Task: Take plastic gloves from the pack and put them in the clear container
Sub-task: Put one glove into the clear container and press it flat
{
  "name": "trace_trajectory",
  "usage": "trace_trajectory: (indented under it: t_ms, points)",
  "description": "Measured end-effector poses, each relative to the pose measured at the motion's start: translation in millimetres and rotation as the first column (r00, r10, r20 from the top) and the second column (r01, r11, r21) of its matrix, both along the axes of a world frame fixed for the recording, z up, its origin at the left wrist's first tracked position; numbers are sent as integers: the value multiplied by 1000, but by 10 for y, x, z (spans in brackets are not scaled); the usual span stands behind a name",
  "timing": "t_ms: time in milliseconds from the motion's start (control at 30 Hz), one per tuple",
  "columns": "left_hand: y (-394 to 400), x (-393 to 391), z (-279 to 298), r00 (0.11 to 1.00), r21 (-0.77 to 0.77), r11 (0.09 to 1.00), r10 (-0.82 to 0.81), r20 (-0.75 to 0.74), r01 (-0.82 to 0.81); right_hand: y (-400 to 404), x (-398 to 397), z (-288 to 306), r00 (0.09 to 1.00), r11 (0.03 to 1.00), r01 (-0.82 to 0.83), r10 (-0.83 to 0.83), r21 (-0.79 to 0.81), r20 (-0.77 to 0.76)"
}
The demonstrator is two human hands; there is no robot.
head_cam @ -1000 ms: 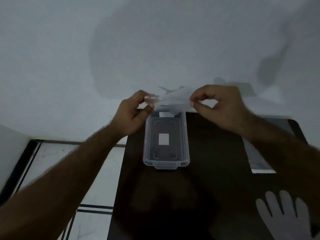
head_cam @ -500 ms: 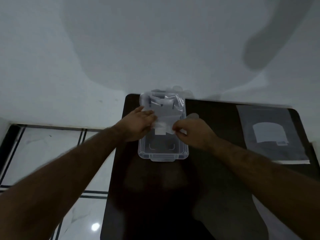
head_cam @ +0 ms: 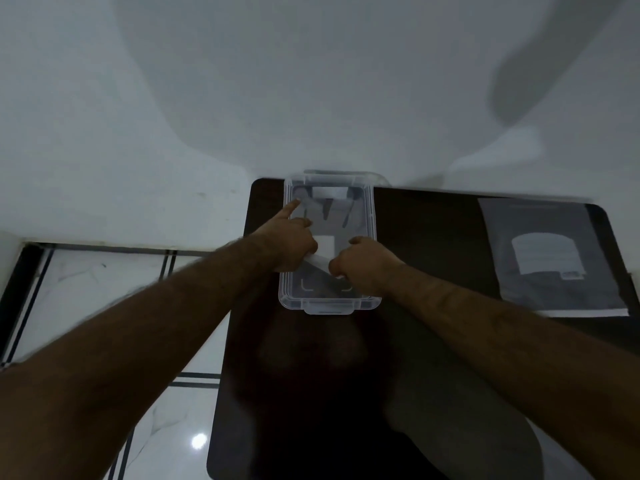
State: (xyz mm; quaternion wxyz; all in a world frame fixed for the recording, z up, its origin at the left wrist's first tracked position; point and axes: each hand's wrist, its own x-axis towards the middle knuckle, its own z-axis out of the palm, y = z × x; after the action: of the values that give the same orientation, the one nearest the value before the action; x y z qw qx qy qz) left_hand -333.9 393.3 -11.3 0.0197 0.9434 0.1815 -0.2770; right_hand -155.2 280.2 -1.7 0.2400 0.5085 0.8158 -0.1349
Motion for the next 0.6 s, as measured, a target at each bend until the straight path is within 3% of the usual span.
trace_trajectory:
  t_ms: [133, 367, 600]
  points:
    - [-99, 22, -83, 998, -4, 1000, -31, -60, 31, -4, -31, -74, 994, 992, -56, 66, -115, 87]
    - [-207, -3, -66, 994, -48, 998, -51, -95, 47, 12, -2, -25, 996, 965, -70, 84, -251, 44]
    - [-258, -28, -54, 990, -72, 995, -78, -116, 70, 74, 2, 41, 1000, 987, 7, -4, -160, 23]
